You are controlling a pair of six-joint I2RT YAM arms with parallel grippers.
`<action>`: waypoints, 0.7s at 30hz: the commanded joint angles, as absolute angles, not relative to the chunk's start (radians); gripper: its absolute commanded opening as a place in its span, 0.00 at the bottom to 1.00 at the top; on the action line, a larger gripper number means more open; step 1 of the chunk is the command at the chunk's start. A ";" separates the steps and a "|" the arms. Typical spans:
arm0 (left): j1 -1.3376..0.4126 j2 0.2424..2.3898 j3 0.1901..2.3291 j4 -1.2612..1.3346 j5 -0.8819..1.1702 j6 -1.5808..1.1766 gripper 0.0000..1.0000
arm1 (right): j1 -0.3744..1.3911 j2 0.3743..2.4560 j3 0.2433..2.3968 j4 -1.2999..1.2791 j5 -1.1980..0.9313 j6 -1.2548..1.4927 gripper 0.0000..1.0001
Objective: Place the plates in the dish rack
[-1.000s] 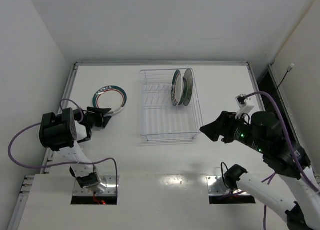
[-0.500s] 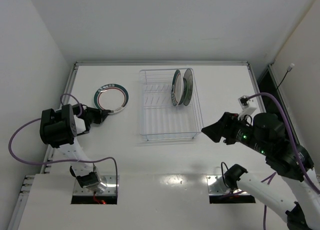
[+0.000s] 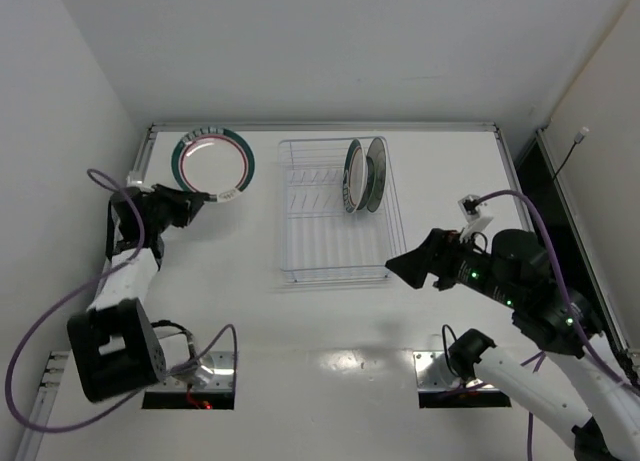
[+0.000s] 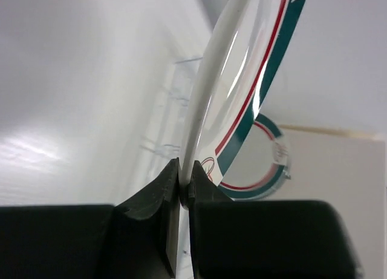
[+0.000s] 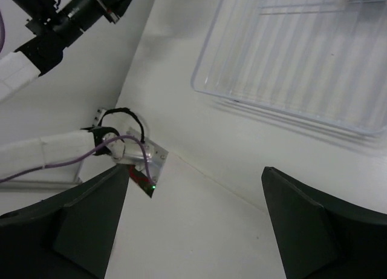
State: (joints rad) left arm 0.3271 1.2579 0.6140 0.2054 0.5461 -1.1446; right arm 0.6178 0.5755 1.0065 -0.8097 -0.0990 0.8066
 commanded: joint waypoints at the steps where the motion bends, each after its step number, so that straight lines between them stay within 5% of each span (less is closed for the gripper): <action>1: 0.281 1.071 0.695 0.206 0.652 -1.118 0.00 | 0.620 0.534 0.880 -0.487 -0.242 0.813 0.90; 9: -0.050 0.767 0.575 0.323 0.654 -1.265 0.00 | 0.611 0.647 0.727 -0.042 -0.341 0.802 0.97; 21: -0.477 0.801 0.588 0.287 0.486 -1.256 0.00 | 0.592 0.725 0.680 0.153 -0.296 0.775 0.98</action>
State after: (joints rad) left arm -0.4034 0.7841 0.5533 0.1921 0.5297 -1.2354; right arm 0.5999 0.7124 0.6823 0.0311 -0.3099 0.8028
